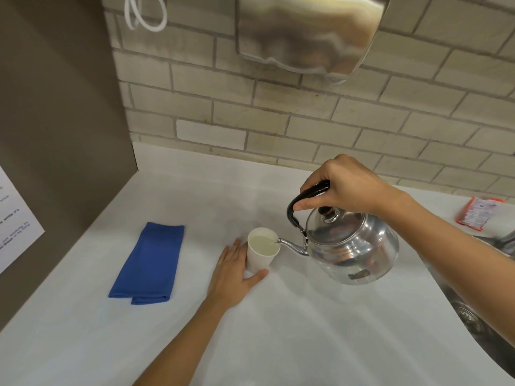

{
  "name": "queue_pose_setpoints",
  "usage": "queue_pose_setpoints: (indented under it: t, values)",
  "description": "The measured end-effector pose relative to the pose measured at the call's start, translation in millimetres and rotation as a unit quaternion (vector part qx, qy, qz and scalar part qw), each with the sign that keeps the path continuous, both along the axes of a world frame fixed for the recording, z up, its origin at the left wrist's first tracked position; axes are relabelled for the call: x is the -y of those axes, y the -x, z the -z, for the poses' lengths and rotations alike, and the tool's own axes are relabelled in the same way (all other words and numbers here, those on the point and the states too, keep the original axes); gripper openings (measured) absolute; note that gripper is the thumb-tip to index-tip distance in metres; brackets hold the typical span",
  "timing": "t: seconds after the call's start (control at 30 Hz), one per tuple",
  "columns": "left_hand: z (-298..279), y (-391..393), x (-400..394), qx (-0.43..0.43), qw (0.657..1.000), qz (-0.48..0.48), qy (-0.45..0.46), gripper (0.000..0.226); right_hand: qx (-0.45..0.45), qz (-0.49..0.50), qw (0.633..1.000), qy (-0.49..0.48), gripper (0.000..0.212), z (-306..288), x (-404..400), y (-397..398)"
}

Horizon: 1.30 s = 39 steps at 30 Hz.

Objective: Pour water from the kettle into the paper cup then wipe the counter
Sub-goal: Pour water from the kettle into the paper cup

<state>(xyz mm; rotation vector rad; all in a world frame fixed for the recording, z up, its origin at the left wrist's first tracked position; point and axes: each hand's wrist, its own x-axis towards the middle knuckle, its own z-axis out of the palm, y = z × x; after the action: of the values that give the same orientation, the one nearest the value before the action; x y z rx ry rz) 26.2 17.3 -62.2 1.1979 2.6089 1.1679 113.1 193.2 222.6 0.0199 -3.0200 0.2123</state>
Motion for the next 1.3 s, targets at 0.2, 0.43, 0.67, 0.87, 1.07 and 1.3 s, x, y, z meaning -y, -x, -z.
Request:
queue_pose_setpoints:
  t: [0.2,0.43,0.67,0.87,1.07,1.3]
  values:
    - [-0.9,-0.1,0.1,0.001,1.0,0.0,0.001,0.086,0.001,-0.001,1.0,-0.004,0.036,-0.8,-0.5,0.1]
    - [-1.9,-0.4,0.0,-0.001,1.0,0.0,0.0,0.085,0.0,0.006,1.0,-0.003,0.035,0.0,-1.6,-0.7]
    - [-0.9,0.6,-0.3,-0.001,1.0,-0.002,0.002,0.086,-0.005,0.011,1.0,-0.005,0.035,1.2,-1.6,-1.0]
    - [0.7,0.7,-0.1,-0.002,1.0,-0.002,0.005,0.086,-0.006,0.014,1.0,-0.008,0.034,1.9,-2.6,-0.6]
    - [0.7,0.6,-0.4,0.0,1.0,-0.002,0.01,0.086,-0.006,0.014,1.0,-0.012,0.036,3.4,-3.6,-0.6]
    - [1.0,0.4,-0.5,0.0,1.0,-0.005,0.011,0.086,-0.003,0.009,1.0,-0.015,0.036,3.2,-3.7,-1.0]
